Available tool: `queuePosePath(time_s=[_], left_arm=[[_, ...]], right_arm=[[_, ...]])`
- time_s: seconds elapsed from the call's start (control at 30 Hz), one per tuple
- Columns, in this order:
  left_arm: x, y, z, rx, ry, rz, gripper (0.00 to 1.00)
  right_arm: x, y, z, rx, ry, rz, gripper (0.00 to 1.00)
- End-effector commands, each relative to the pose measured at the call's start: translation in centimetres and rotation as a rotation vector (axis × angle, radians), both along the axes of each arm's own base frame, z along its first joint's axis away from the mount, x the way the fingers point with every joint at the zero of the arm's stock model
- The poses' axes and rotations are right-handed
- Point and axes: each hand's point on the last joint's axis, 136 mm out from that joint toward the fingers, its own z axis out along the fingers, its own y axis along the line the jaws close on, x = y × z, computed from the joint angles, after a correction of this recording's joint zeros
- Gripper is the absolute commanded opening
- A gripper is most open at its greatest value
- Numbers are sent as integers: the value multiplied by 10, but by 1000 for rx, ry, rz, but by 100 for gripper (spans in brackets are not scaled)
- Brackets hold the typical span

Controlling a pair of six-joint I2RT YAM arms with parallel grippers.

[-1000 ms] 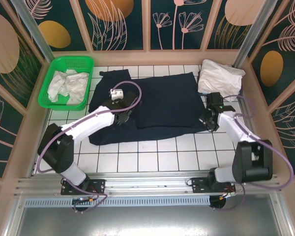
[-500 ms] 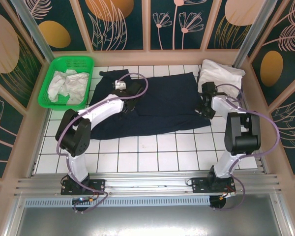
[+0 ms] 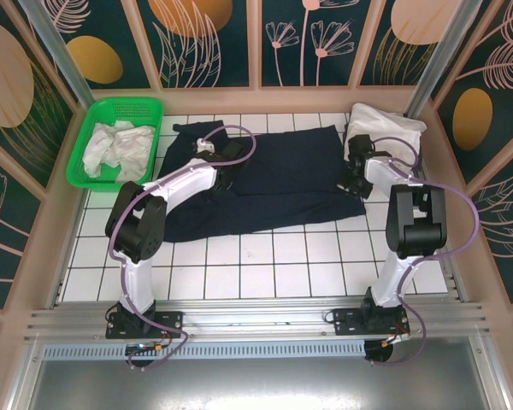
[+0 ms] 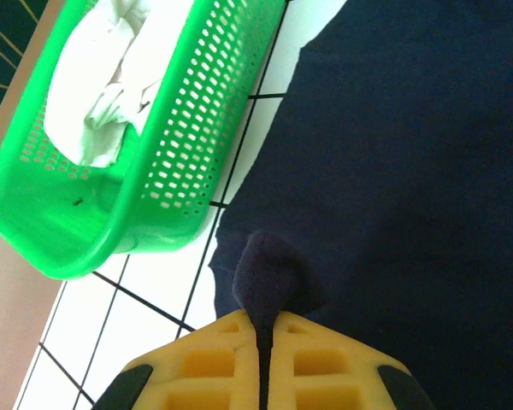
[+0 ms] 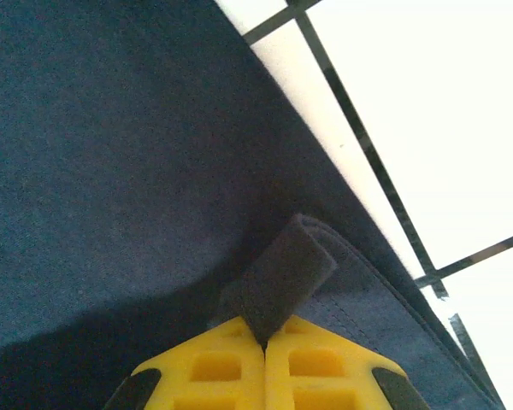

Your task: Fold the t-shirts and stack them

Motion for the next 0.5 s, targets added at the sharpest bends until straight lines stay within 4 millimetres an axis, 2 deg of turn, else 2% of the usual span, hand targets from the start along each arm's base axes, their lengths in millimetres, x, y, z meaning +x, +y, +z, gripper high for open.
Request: queuePosePath(time_s=[0.0,0.1,0.23,0.37,0.47], left_arm=[[-2,10,20,32,-35,30,0],[-11,13,27,-7,-48,33,0],[-30,20,25,-51,-33,39,0],[-44,24,24,-81,-27,41,0],[-63,31,19,-76,11,46,0]], right_arm=[[-18,-17,16,-78,29,-5,0],[-42,-18,21,-88,35,-4,0],[-70,-19,22,-105,44,5,0],[-89,-21,39,-140,18,3,0],[-103,-22,53,-145,-9,-12,0]])
